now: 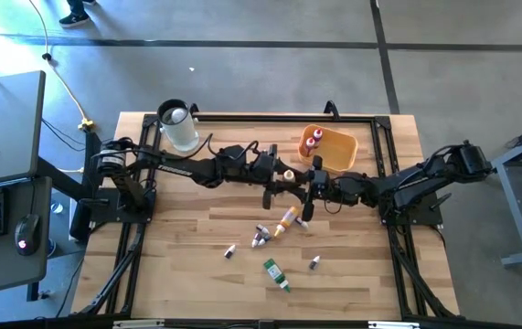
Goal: Pick & Place food coloring
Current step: Put the bottom large yellow food coloring bottle into the yellow bin
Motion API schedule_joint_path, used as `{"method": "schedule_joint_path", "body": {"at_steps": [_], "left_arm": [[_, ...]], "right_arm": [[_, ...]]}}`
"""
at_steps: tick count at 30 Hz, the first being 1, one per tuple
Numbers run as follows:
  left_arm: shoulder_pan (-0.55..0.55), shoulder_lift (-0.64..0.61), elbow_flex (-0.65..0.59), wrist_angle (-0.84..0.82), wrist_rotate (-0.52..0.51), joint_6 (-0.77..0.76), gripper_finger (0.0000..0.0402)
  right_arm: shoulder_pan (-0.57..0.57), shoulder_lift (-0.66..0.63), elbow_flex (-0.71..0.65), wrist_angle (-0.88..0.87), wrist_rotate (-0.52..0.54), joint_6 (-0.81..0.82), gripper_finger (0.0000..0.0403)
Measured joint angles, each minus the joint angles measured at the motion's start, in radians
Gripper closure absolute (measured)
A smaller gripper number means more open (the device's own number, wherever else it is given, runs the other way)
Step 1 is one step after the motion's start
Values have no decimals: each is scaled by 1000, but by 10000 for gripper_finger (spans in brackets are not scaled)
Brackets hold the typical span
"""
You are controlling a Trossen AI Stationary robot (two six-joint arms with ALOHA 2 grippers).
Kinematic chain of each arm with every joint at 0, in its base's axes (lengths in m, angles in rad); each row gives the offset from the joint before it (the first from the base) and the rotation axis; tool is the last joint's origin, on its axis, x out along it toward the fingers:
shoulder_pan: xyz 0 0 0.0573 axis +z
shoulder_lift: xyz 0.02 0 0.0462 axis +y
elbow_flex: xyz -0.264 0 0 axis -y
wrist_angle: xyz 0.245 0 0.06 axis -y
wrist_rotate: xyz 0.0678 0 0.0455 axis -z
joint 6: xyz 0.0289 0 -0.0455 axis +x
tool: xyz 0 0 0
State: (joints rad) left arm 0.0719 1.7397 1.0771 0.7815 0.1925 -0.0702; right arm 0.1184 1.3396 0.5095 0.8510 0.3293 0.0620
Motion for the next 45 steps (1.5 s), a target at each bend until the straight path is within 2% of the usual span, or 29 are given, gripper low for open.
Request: {"method": "schedule_joint_path", "body": {"at_steps": [6, 12, 29, 38, 41, 45], "left_arm": [[0, 0, 0, 1, 0, 44, 226], [0, -4, 0, 0, -1, 51, 216], [0, -27, 0, -49, -30, 100, 217], [0, -27, 0, -52, -34, 100, 276], [0, -27, 0, -47, -32, 100, 272], [0, -26, 0, -33, -25, 99, 242]], "right_arm": [[0, 0, 0, -2, 2, 1, 289], [0, 0, 0, -6, 14, 2, 289], [0, 0, 0, -8, 47, -18, 289], [0, 0, 0, -8, 51, -25, 289], [0, 0, 0, -8, 49, -25, 289], [0, 0, 0, -5, 41, -26, 289]]}}
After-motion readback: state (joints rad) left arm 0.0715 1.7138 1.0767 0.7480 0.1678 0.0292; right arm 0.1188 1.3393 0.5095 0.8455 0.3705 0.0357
